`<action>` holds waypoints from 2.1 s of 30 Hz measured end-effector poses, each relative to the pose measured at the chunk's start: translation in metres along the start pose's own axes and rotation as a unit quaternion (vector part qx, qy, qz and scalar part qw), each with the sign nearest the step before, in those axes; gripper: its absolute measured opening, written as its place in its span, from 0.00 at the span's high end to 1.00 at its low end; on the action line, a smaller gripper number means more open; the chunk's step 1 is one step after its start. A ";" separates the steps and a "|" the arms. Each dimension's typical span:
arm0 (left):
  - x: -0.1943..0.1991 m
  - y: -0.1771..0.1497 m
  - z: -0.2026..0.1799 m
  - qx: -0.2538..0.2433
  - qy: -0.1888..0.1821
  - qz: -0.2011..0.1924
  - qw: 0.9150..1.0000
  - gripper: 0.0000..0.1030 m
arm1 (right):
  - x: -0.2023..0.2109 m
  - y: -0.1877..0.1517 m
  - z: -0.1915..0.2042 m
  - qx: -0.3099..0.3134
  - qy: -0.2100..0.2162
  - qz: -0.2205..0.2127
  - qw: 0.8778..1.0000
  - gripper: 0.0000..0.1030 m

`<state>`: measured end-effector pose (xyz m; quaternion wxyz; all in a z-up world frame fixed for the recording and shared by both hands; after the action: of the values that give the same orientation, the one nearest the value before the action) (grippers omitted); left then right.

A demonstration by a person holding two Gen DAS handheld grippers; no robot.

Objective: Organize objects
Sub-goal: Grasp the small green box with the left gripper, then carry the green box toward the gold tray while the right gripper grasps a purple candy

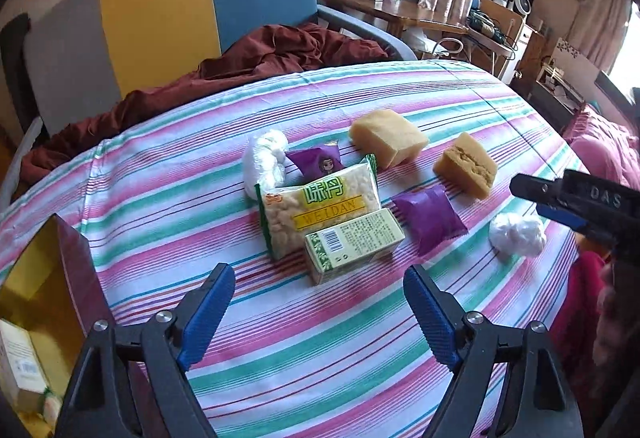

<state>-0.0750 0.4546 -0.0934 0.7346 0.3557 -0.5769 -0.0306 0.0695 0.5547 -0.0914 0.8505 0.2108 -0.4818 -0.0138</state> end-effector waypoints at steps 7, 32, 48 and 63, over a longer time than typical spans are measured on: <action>-0.038 0.014 -0.011 0.049 0.019 0.027 0.998 0.04 | 0.000 0.004 -0.002 -0.013 0.011 0.002 1.000 0.44; 0.004 -0.084 -0.020 0.028 0.008 -0.023 0.999 0.25 | -0.030 -0.029 0.039 0.094 0.010 0.060 0.994 0.44; -0.003 -0.088 -0.015 0.026 0.009 -0.023 0.999 0.26 | -0.093 -0.035 0.062 0.188 -0.075 0.084 0.976 0.48; 0.054 -0.095 -0.021 0.008 0.015 -0.057 0.998 0.27 | -0.091 -0.035 0.057 0.211 -0.090 0.070 0.971 0.66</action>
<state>-0.0035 0.3694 -0.1038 0.7376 0.3944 -0.5445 -0.0621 -0.0203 0.5238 -0.1530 0.7388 0.3486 -0.5622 0.1289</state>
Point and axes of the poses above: each gripper's, at about its wrist camera, not at the fingertips, and x roughly against the way its jaws point, z to its left, y to its top, the point moved 8 cm from there along -x, roughly the way its jaws point, and after that the axes turned 15 degrees about -x, right-handed, at the moved point
